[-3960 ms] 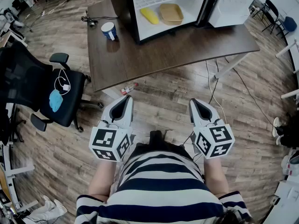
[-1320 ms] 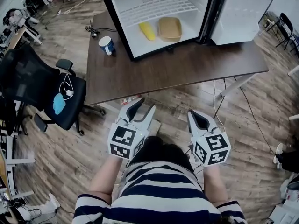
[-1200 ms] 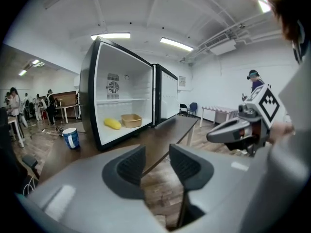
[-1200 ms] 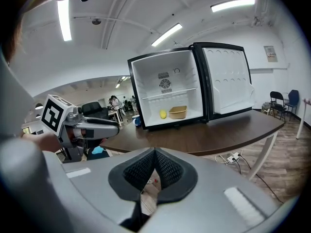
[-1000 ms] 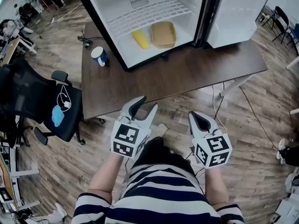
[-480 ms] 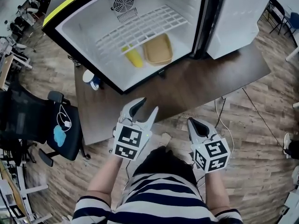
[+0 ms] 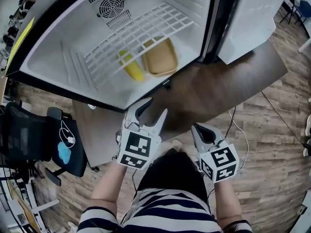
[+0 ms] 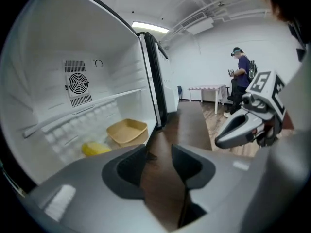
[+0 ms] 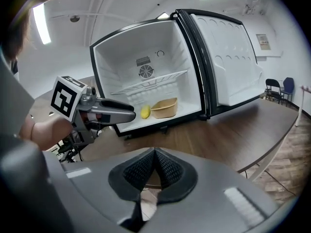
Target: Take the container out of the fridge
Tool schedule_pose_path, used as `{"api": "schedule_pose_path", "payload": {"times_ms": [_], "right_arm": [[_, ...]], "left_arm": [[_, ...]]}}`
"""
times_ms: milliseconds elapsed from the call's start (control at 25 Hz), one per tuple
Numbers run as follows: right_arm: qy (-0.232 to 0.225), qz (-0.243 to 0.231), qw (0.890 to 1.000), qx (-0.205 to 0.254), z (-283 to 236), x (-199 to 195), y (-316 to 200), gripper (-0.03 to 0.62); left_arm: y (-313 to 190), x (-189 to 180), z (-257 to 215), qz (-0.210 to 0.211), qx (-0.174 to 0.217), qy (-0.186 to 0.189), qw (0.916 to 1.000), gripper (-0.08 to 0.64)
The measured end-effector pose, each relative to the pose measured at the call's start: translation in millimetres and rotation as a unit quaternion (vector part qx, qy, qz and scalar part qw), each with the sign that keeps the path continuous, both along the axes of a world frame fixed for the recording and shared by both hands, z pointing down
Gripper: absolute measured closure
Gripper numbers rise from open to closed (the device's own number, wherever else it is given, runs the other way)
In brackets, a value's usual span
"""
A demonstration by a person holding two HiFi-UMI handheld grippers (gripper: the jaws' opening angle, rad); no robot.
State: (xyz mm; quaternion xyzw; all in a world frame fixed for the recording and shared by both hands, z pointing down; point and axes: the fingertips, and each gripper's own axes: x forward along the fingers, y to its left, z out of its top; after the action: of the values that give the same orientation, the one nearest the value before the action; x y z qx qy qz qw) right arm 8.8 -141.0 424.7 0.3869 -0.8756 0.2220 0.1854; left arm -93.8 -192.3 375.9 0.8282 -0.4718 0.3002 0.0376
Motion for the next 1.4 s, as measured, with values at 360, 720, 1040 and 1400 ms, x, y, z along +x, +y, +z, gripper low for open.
{"api": "schedule_pose_path", "payload": {"times_ms": [360, 720, 1040, 1400], "right_arm": [[0.003, 0.003, 1.000, -0.011, 19, -7, -32, 0.594], [0.002, 0.000, 1.000, -0.022, 33, -16, -61, 0.594], [-0.002, 0.000, 0.999, -0.039, 50, -22, -67, 0.594], [-0.010, 0.002, 0.999, -0.052, 65, -23, -74, 0.594]], "left_arm": [[-53, -3, 15, 0.009, 0.010, -0.038, 0.9992, 0.560], [-86, -4, 23, 0.024, 0.024, -0.086, 0.9957, 0.560], [-105, -7, 38, 0.050, 0.017, -0.170, 0.9840, 0.560], [-118, -9, 55, 0.076, 0.011, -0.234, 0.9693, 0.560]]}}
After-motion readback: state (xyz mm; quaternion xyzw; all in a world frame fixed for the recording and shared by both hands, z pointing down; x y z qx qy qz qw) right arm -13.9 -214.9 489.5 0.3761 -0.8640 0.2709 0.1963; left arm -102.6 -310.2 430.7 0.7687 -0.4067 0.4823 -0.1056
